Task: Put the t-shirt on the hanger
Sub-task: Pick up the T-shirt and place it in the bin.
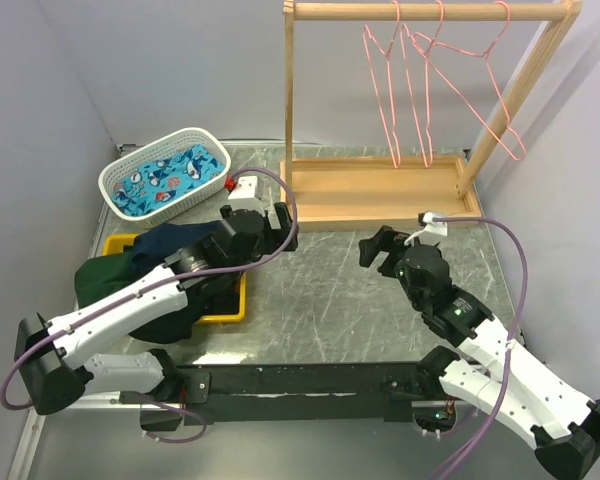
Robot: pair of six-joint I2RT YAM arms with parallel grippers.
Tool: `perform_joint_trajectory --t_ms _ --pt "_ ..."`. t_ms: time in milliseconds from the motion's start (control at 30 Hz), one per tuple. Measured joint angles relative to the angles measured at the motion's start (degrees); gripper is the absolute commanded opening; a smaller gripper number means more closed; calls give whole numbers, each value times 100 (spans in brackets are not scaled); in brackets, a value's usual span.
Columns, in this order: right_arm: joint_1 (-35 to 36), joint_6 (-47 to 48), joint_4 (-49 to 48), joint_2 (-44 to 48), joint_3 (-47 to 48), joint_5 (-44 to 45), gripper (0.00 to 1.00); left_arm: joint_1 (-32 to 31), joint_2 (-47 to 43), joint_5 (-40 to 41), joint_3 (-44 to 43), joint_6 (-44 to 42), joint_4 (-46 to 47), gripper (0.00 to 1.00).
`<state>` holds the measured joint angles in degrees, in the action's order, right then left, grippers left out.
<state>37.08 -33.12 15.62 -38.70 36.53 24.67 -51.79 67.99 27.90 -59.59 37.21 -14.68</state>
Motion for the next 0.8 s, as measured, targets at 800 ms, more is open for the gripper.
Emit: perform_joint_trajectory --t_ms 800 --pt "0 20 199 -210 61 -452 100 7 -608 739 356 2020 -1528 98"
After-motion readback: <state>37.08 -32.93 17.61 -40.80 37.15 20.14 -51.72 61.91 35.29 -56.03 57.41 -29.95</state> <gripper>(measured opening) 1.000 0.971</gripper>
